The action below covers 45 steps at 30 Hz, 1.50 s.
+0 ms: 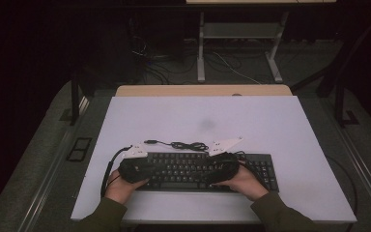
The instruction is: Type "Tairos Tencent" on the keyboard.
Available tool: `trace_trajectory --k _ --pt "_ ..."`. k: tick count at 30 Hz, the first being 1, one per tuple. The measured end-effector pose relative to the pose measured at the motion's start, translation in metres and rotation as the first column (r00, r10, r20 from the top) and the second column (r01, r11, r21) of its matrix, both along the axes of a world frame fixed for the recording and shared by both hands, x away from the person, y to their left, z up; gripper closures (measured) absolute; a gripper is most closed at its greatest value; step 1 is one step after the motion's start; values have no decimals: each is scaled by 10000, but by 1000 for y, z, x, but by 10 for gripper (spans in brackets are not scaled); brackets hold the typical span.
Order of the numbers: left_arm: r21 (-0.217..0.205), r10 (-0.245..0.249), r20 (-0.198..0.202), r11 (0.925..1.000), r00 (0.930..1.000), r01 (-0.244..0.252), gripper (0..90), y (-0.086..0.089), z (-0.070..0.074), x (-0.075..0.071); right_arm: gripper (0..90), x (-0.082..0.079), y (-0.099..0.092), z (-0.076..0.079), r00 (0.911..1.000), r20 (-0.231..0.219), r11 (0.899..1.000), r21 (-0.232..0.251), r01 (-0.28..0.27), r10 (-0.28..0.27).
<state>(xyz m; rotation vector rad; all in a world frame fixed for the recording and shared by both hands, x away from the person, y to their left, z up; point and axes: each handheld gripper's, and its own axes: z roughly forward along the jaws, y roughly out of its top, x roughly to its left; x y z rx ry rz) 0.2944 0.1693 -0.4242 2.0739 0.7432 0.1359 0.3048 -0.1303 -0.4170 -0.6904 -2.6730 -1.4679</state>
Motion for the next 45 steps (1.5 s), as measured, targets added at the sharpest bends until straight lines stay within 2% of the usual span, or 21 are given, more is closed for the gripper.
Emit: trace_trajectory --k 10,16,22,27,33,34,42,45 --pt "317 -645 -253 9974 9976 652 888 -12 -4 -5 437 2 -5 -1 9999 -13 9999 -46 146 -146" --pt "513 -839 -368 9950 9958 857 888 -15 -6 -6 436 2 -6 -1 9998 -16 9998 -43 185 -185" --pt "782 -951 -453 9921 9944 984 888 -16 -8 -6 436 3 -6 -1 9998 -14 9998 -36 209 -209" --pt "654 -823 -526 9942 9952 856 888 -16 -10 -6 437 3 -6 -1 9998 -2 9998 -36 214 -214" --pt "710 -848 -531 9935 9950 885 888 -17 -11 -6 437 2 -5 -2 9997 3 9997 -61 233 -233" --pt "929 -964 -536 9905 9939 1011 889 -17 -11 -6 437 2 -5 -2 9997 -4 9997 -62 233 -233" --pt "881 -950 -493 9912 9943 991 889 -16 -11 -6 437 2 -5 -2 9997 19 9997 -47 223 -223" --pt "720 -940 -416 9927 9947 969 889 -14 -7 -5 437 3 -5 -2 9997 29 9997 -51 224 -223"
